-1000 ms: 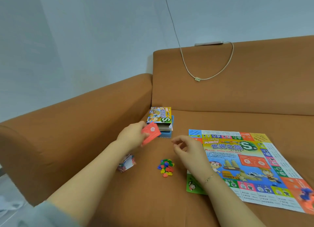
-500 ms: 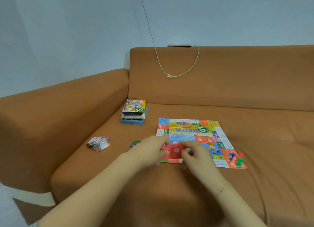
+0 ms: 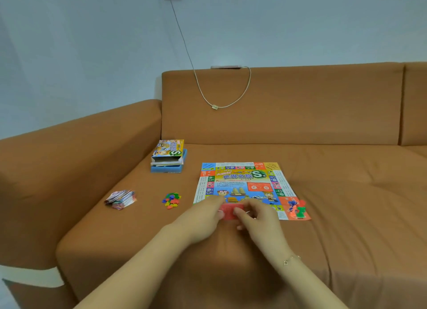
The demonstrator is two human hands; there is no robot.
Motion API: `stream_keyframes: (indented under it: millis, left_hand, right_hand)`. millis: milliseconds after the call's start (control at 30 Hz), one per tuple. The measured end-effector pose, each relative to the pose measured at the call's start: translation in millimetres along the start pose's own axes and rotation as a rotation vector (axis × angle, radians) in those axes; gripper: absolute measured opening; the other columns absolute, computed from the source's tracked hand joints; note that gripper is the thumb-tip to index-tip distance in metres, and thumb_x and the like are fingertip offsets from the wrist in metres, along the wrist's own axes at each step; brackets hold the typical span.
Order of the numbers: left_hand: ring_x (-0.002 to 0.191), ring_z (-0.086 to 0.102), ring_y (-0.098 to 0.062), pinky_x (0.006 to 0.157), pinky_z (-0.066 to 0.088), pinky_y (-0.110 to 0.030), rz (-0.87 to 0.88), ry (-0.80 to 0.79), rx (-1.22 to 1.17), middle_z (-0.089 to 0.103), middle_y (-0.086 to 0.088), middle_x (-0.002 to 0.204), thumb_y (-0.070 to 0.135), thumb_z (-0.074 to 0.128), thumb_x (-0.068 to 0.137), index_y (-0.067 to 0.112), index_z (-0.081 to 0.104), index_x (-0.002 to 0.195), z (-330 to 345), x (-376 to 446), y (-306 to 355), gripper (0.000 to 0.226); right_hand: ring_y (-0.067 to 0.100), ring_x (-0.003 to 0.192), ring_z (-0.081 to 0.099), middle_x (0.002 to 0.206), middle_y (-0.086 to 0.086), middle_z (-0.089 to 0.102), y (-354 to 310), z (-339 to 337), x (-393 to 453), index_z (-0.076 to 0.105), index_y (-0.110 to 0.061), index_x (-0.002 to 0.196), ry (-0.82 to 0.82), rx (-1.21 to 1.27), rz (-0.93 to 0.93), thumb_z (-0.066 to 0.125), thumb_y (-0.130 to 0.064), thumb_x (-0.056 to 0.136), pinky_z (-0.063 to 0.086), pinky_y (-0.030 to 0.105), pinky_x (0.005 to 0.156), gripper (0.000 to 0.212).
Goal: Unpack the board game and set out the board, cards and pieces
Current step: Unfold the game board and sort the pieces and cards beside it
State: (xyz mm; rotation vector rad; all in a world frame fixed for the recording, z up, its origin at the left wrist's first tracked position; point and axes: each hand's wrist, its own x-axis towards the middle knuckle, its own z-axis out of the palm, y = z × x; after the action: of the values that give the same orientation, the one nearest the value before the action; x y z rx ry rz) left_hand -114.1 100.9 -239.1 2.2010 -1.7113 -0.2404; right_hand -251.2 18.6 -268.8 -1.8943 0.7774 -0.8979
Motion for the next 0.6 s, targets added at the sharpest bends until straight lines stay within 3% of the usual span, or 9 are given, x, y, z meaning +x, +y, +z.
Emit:
stream_keyframes:
  millis: [100,133,200,300,367,467,600]
  left_hand:
    - [0.073,0.05,-0.011,0.06,0.032,-0.021,0.041,0.148,-0.182,0.054,0.01,0.082,0.026,0.048,0.097,0.025,0.046,0.101,-9,11,7,0.005]
    - [0.062,0.047,-0.006,0.055,0.031,-0.02,0.042,0.205,-0.251,0.051,0.012,0.075,0.027,0.05,0.096,0.026,0.046,0.099,-10,17,10,0.006]
    - [0.059,0.046,-0.001,0.057,0.033,-0.019,0.013,0.296,-0.363,0.05,0.014,0.077,0.028,0.053,0.095,0.025,0.047,0.107,-7,35,15,0.014]
    - [0.075,0.053,-0.01,0.071,0.04,-0.028,-0.064,0.332,-0.433,0.058,0.006,0.092,0.025,0.054,0.094,0.018,0.041,0.131,6,66,18,0.04]
    - [0.101,0.055,-0.02,0.087,0.045,-0.035,-0.094,0.336,-0.393,0.058,-0.003,0.116,0.023,0.052,0.094,0.015,0.036,0.138,16,82,18,0.048]
    - [0.131,0.037,-0.023,0.107,0.033,-0.039,-0.131,0.326,-0.142,0.041,-0.005,0.141,0.027,0.045,0.097,0.015,0.034,0.142,38,94,15,0.048]
    - [0.14,0.026,-0.014,0.114,0.019,-0.037,-0.118,0.3,0.098,0.033,0.003,0.151,0.035,0.031,0.099,0.023,0.034,0.144,68,95,9,0.046]
  right_hand:
    - [0.008,0.048,0.056,0.063,0.001,0.062,-18,-19,17,0.065,-0.012,0.076,0.043,-0.084,-0.096,0.064,-0.011,0.086,0.049,0.032,0.056,0.01]
    - [0.008,0.049,0.054,0.063,0.003,0.061,-24,-27,27,0.066,-0.01,0.076,0.046,-0.103,-0.109,0.063,-0.009,0.085,0.05,0.033,0.054,0.009]
    - [0.005,0.043,0.052,0.061,0.005,0.06,-34,-44,49,0.065,-0.004,0.076,0.03,-0.13,-0.084,0.062,-0.004,0.084,0.049,0.026,0.046,0.009]
    - [0.008,0.034,0.051,0.051,0.004,0.058,-37,-64,87,0.063,-0.004,0.07,-0.009,-0.195,0.032,0.062,-0.001,0.083,0.046,0.02,0.043,0.014]
    - [0.012,0.036,0.052,0.052,0.008,0.058,-29,-72,110,0.061,-0.005,0.065,-0.021,-0.209,0.131,0.063,0.002,0.082,0.045,0.02,0.041,0.018]
    - [0.016,0.04,0.051,0.053,0.013,0.057,-11,-76,134,0.059,-0.001,0.06,-0.044,-0.269,0.231,0.064,0.007,0.079,0.044,0.019,0.04,0.022]
    - [0.018,0.046,0.055,0.053,0.012,0.058,11,-74,156,0.06,-0.002,0.059,-0.114,-0.4,0.325,0.065,0.008,0.077,0.052,0.025,0.056,0.021]
